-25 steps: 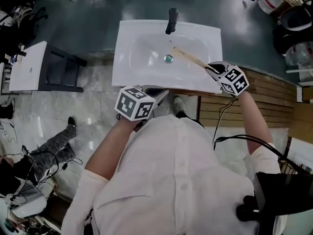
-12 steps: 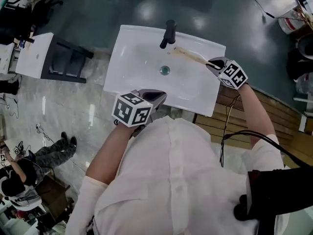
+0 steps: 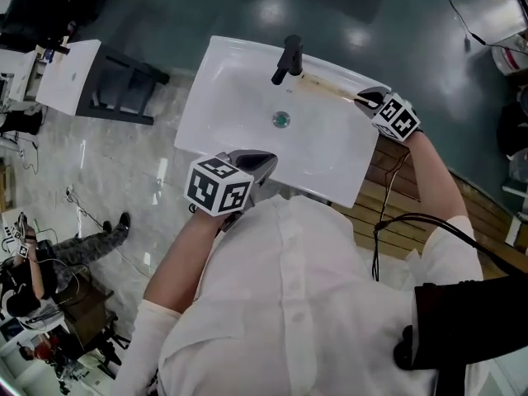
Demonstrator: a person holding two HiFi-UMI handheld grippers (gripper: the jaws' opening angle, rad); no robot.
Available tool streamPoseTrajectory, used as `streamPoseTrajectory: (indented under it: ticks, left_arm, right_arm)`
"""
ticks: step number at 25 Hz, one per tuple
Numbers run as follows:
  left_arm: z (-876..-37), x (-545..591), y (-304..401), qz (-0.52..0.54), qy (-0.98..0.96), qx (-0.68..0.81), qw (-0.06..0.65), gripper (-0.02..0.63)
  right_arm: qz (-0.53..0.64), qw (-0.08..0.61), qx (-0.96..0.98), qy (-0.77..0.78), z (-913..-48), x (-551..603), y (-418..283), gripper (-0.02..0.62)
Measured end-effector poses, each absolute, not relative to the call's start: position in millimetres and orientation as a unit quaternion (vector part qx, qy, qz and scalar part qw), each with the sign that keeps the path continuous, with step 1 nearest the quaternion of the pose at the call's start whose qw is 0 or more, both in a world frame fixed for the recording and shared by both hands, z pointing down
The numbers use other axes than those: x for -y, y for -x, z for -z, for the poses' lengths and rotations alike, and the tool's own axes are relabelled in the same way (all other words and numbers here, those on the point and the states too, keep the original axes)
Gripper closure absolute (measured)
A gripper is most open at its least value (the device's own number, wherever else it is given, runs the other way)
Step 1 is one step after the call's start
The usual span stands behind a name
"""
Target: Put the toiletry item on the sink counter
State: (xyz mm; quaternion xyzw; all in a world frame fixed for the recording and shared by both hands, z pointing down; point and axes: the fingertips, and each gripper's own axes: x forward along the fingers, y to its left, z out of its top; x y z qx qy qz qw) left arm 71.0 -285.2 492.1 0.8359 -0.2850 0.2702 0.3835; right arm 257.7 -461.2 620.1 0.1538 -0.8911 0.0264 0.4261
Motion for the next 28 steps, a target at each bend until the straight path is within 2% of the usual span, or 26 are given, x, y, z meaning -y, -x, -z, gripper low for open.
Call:
streamPoseTrajectory:
  ticks: [21, 25, 28]
  left_arm:
    - [-505, 296, -58, -0.271, -0.816, 0.325, 0.394, 0.600]
    - [-502, 293, -60, -0.271, -0.815, 0.327, 0.395, 0.600]
    - [-501, 289, -65, -0.269, -0.815, 0.326, 0.397, 0.600]
  right_arm:
    - [-0.022, 0.442, 0.885, -0.146, -663, 492, -272, 0.544]
    - [-0.031, 0.443, 0.884, -0.145, -663, 488, -273, 0.475]
    - [-0.034, 0.445, 0.883, -0.146, -660, 486, -279, 0.456]
